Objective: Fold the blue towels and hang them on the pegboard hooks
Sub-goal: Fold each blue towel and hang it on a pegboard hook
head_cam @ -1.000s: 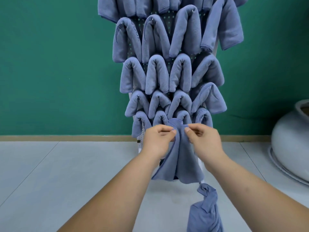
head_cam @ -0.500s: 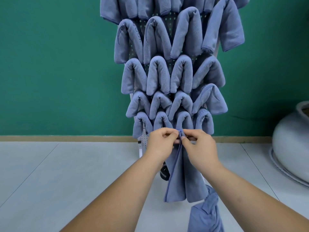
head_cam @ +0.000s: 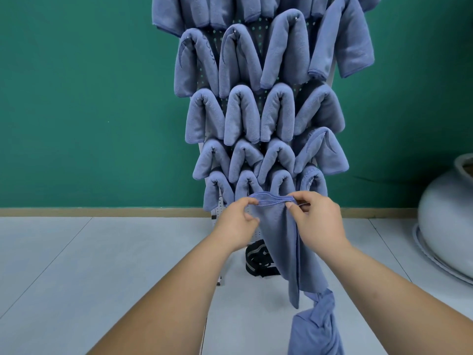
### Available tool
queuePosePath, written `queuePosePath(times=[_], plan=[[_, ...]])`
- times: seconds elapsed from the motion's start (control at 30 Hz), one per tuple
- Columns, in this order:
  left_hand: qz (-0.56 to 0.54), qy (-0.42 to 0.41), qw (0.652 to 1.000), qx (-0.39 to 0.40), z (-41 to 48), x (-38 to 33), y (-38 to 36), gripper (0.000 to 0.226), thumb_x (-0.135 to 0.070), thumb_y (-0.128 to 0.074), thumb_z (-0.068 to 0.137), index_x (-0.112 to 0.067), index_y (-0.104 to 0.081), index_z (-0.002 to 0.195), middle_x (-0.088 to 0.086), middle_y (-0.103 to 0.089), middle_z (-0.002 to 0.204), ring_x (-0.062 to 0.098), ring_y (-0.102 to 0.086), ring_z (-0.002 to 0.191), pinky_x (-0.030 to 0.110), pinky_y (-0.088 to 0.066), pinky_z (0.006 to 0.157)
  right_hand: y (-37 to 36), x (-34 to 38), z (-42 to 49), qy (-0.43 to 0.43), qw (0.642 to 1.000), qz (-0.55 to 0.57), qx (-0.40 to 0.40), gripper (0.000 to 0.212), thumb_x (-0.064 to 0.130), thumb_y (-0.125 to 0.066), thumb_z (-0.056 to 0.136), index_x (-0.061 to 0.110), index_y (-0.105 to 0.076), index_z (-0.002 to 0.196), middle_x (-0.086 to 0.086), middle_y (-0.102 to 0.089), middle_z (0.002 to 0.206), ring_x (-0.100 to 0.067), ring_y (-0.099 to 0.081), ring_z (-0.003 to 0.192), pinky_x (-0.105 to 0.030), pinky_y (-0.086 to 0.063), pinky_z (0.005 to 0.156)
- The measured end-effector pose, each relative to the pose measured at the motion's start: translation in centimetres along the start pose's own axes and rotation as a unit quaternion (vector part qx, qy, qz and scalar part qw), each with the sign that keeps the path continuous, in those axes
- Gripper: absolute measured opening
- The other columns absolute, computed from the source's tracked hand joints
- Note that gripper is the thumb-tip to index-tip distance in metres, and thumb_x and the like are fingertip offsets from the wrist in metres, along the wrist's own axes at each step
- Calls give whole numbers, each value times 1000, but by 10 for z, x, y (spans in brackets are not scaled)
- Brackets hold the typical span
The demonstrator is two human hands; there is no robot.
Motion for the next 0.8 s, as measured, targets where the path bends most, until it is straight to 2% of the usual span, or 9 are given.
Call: queuePosePath(times=[0.1,0.2,0.3,0.37,0.47,0.57,0.8], plan=[[56,-4,998,3,3,8,7,31,-18,-64,97,-37,-62,121,-6,-67,76,16,-63,73,26,-48,63,9,-1,3,13,1000,18,10,12,21,-74,95,32,-77,97,22,-73,86,5,-67,79,-8,-48,74],[93,-29,995,15,4,10,11,28,-22,-68,97,-36,-62,121,-6,-60,74,13,-57,70,27,-50,65,19,-3,7,32,998,45,19,16,16,-76,94,32,-78,96,25,-73,89,7,-66,81,-1,-43,70],[100,-61,993,-20,4,8,14,28,-23,-72,94,-40,-58,111,-5,-65,73,14,-62,72,35,-57,73,27,-5,11,38,997,59,35,17,15,-76,95,32,-79,97,23,-75,91,5,-67,82,-2,-44,72],[98,-83,991,-42,5,7,15,31,-23,-71,92,-44,-53,106,-4,-68,72,15,-67,72,39,-60,73,31,-7,11,41,996,70,47,17,16,-76,95,32,-79,97,23,-75,90,2,-68,82,-4,-45,72],[108,-90,989,-36,5,7,15,28,-24,-72,93,-41,-54,106,-2,-68,74,17,-67,73,43,-60,75,34,-6,11,47,992,93,63,18,15,-75,95,33,-79,98,22,-76,92,-2,-70,85,-13,-50,78],[126,-89,988,-32,5,9,16,26,-27,-71,95,-41,-55,109,-2,-66,75,18,-65,75,44,-59,77,35,-5,11,51,991,105,72,18,14,-75,96,31,-79,99,20,-76,94,-3,-71,87,-19,-53,80],[142,-102,984,-45,8,10,20,22,-27,-70,95,-40,-56,105,-4,-67,73,15,-65,72,41,-59,73,35,-7,12,60,990,104,78,18,14,-76,95,30,-80,99,20,-77,93,-4,-71,87,-16,-53,81]])
Point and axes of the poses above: each hand's wrist, its own z-axis towards the middle knuckle, its own y-axis out of the back of the hand, x = y × z, the point moved 1 cm from there along z, towards the middle knuckle
